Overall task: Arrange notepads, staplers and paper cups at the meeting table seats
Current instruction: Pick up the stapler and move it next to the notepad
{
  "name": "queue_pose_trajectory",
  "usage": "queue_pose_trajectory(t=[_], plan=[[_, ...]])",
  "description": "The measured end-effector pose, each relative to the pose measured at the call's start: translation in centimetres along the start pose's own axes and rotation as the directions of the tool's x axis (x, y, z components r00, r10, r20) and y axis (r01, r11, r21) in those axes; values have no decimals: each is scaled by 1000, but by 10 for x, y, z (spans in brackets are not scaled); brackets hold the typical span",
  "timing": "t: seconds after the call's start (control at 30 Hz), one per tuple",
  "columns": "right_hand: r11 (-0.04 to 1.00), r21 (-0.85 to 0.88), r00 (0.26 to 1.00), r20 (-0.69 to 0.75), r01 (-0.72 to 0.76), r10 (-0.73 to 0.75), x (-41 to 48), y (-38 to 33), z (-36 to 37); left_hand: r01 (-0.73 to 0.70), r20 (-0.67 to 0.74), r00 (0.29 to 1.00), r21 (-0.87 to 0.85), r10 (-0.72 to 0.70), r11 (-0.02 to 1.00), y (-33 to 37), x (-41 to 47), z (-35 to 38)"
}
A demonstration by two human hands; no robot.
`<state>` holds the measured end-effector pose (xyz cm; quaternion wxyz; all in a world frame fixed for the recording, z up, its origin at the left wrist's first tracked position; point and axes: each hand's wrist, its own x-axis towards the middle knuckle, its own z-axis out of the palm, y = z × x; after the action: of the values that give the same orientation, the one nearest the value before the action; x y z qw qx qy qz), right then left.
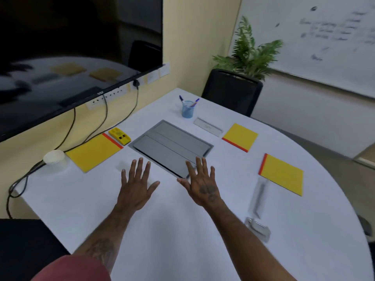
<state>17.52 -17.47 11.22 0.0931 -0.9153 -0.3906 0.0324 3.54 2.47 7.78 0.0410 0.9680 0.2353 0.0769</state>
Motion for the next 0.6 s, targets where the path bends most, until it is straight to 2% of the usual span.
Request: queue_pose_trajectory(t=[0.17,0.37,0.47,0.6], plan=[[997,4,995,-58,-81,81,-75,55,-28,-71,-3,997,-38,71,997,88,-28,-19],[970,58,968,-72,-236,240,-146,121,-40,-175,81,981,-45,178,984,181,-47,-23],[949,26,946,-70,-315,317,-170,149,-39,-234,96,966,-66,239,970,217,-52,-19],[904,73,903,-59,-421,425,-189,174,-29,-306,141,937,-106,319,946,251,-50,-5]])
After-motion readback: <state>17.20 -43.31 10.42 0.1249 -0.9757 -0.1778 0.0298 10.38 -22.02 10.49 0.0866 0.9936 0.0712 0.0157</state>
